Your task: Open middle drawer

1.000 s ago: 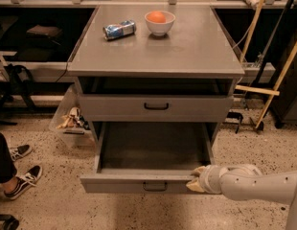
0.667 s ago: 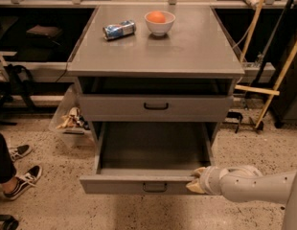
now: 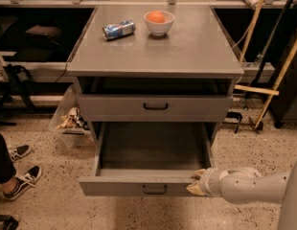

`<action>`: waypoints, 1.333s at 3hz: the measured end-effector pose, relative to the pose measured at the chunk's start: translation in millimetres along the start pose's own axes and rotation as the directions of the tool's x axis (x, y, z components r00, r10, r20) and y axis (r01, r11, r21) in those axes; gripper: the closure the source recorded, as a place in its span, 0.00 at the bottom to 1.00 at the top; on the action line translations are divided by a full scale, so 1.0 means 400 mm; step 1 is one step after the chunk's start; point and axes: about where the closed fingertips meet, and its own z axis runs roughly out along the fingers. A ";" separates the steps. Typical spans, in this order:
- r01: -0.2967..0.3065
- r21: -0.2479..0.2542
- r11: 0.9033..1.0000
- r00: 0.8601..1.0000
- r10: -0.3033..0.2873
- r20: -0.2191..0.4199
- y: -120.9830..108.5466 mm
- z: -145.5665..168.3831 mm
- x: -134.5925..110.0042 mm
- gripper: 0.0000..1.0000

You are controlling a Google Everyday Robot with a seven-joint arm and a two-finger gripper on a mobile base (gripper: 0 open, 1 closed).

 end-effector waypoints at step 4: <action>-0.014 0.006 1.000 1.000 0.014 -0.010 0.013 -0.011 0.002 0.58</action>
Offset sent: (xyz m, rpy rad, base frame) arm -0.6293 -0.1311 -0.2060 0.3224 -0.5688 -0.6643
